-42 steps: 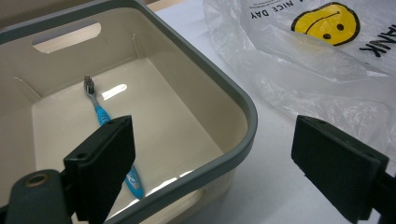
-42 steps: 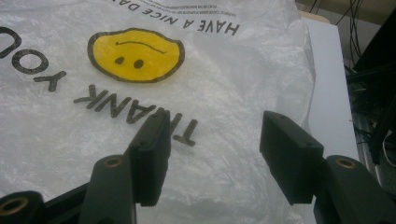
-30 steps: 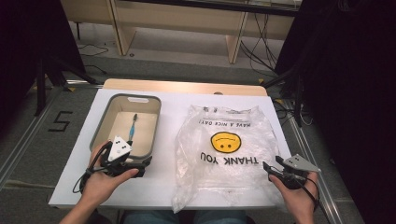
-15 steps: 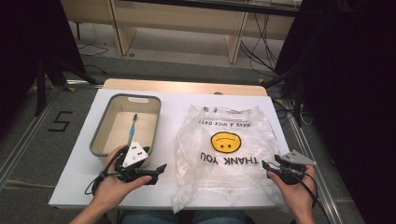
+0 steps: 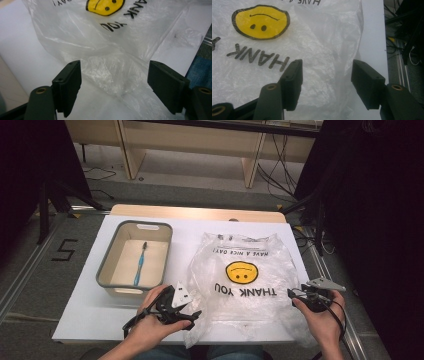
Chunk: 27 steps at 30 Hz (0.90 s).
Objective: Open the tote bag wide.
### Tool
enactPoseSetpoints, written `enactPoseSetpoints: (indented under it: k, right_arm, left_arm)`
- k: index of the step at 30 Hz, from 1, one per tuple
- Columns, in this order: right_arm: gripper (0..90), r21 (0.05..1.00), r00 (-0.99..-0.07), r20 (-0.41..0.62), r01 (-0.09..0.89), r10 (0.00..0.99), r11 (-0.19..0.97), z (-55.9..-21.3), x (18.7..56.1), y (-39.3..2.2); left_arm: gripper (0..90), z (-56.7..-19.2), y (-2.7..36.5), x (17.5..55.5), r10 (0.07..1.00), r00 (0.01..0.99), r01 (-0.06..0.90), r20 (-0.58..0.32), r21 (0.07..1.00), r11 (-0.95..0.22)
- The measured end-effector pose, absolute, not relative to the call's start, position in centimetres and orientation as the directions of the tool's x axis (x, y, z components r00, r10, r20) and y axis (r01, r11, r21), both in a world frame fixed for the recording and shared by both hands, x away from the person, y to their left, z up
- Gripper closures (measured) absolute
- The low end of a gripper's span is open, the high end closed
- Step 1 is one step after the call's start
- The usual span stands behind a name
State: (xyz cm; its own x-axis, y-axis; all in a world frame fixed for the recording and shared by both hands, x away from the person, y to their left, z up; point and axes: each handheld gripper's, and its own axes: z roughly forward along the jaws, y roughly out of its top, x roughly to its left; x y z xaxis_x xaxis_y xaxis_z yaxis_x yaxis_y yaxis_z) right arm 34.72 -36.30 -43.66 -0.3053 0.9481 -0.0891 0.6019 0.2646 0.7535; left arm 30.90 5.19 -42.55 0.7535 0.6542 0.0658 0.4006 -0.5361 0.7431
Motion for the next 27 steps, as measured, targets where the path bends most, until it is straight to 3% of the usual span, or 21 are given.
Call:
enactPoseSetpoints:
  k: [14, 23, 27]
  right_arm:
    - [44.5, 0.662, -0.280, -0.062, 0.707, 0.958, 0.249, -45.0, 35.5, -37.1]
    - [55.4, 0.601, -0.292, -0.040, 0.757, 0.956, 0.256, -46.0, 35.7, -37.1]
    - [67.0, 0.574, -0.302, -0.006, 0.780, 0.953, 0.251, -46.3, 35.8, -37.2]
  left_arm:
    - [30.7, -45.5, 2.5, 30.6, 0.593, 0.805, 0.451, 0.012, 0.638, -0.624]
    - [58.0, -47.1, 1.9, 31.5, 0.565, 0.824, 0.450, 0.033, 0.567, -0.690]
    - [70.4, -47.3, 1.9, 31.8, 0.560, 0.828, 0.450, 0.037, 0.553, -0.701]
